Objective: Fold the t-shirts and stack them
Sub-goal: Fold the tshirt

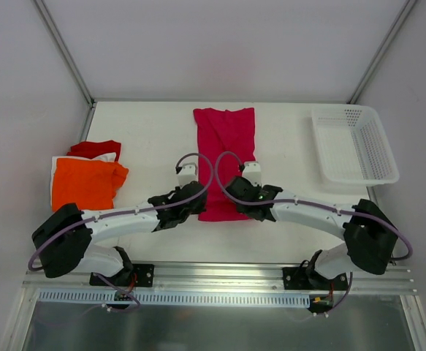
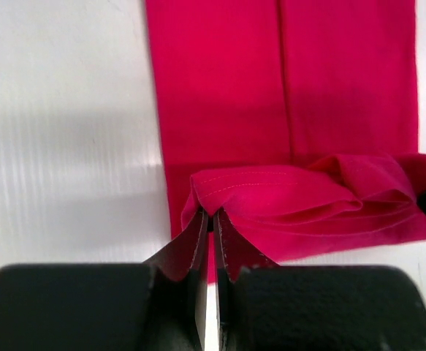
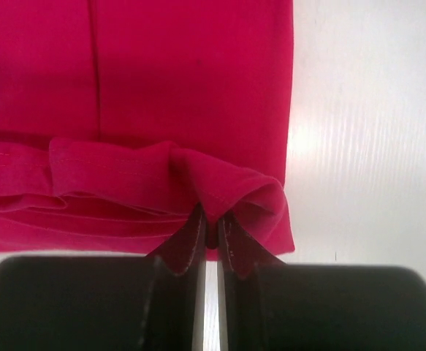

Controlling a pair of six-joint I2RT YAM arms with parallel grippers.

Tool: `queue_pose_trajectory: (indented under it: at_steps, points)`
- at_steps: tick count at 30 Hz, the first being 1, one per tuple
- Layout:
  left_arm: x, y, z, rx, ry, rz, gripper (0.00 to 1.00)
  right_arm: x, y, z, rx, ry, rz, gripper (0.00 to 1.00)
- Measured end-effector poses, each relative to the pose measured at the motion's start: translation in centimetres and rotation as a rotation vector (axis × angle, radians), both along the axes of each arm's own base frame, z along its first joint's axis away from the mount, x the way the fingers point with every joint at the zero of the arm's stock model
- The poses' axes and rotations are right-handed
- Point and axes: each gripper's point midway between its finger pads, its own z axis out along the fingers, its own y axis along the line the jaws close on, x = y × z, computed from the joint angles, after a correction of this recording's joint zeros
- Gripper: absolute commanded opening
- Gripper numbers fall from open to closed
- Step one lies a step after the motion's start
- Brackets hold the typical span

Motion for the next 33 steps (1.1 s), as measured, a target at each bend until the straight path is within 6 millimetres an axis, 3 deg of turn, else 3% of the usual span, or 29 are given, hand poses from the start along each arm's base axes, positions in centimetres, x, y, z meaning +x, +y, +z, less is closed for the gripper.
queue_pose_trajectory:
  at_steps: [8, 17, 30, 32, 33]
  points:
    - [5.3, 0.9, -1.0, 0.059, 0.024, 0.050, 0.00, 5.7, 0.9, -0.5, -0.010, 0.009, 0.004, 0.01]
    - [11.3, 0.0, -1.0, 0.070, 0.018, 0.058, 0.00, 12.1, 1.4, 0.4, 0.006, -0.009, 0.000, 0.00]
    - [17.9, 0.0, 0.6, 0.051, -0.020, 0.079, 0.00, 18.6, 0.6, -0.1, 0.009, -0.008, -0.009, 0.01]
    - [18.9, 0.4, 0.8, 0.049, -0.024, 0.092, 0.06, 19.7, 0.7, -0.1, 0.017, -0.013, -0.007, 0.04]
    - [19.2, 0.5, 0.8, 0.049, -0.024, 0.095, 0.14, 20.0, 0.8, -0.1, 0.020, -0.015, -0.005, 0.13]
